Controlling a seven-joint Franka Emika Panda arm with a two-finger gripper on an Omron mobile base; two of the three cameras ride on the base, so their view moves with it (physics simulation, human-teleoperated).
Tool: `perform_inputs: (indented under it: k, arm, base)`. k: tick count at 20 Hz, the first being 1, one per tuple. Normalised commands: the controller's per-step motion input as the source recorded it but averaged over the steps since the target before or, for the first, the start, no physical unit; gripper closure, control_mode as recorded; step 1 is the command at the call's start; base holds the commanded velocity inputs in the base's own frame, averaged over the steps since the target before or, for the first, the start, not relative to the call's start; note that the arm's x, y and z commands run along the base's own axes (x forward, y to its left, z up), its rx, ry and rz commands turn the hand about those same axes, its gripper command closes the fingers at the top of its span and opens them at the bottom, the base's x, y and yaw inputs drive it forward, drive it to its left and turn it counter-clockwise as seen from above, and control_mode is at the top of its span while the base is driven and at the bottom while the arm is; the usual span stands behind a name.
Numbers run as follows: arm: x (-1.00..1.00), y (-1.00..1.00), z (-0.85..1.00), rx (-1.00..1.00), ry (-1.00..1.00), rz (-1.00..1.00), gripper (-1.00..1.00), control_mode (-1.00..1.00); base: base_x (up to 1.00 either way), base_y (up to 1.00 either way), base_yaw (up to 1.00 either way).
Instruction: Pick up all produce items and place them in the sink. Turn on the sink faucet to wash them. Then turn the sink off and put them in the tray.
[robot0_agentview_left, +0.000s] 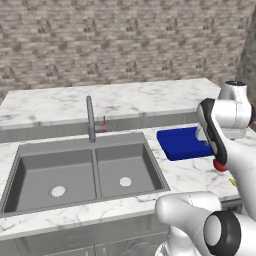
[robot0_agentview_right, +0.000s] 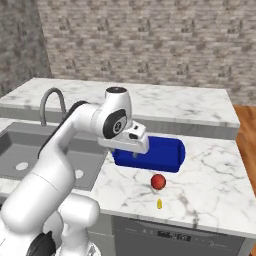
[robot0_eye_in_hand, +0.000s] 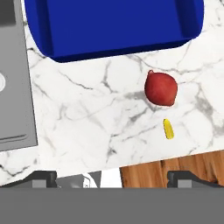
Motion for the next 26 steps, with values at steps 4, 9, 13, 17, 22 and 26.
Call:
perform_inputs:
  k: [4,9,13,17,22,26]
  arm:
    - [0.00,-0.40,-0.24,0.00,0.04,-0.04,-1.00,-1.00]
    - [0.00,-0.40,-0.23,0.00,0.02,-0.02,-1.00,-1.00]
    - [0.00,-0.40,-0.23,0.00,0.02,0.00,-1.00,-1.00]
    - [0.00,-0.32,-0.21,0.00,0.01,0.00,-1.00,-1.00]
    - [0.05,-0.26,-0.22,0.00,0.03,0.00,-1.00,-1.00]
    - [0.22,-0.16,-0.24,0.00,0.02,0.00,-1.00,-1.00]
  base:
    - [0.00,0.00,0.00]
    - [0.00,0.00,0.00]
    - [0.00,0.00,0.00]
    - [0.00,0.00,0.00]
    - [0.00,0.00,0.00]
    - [0.00,0.00,0.00]
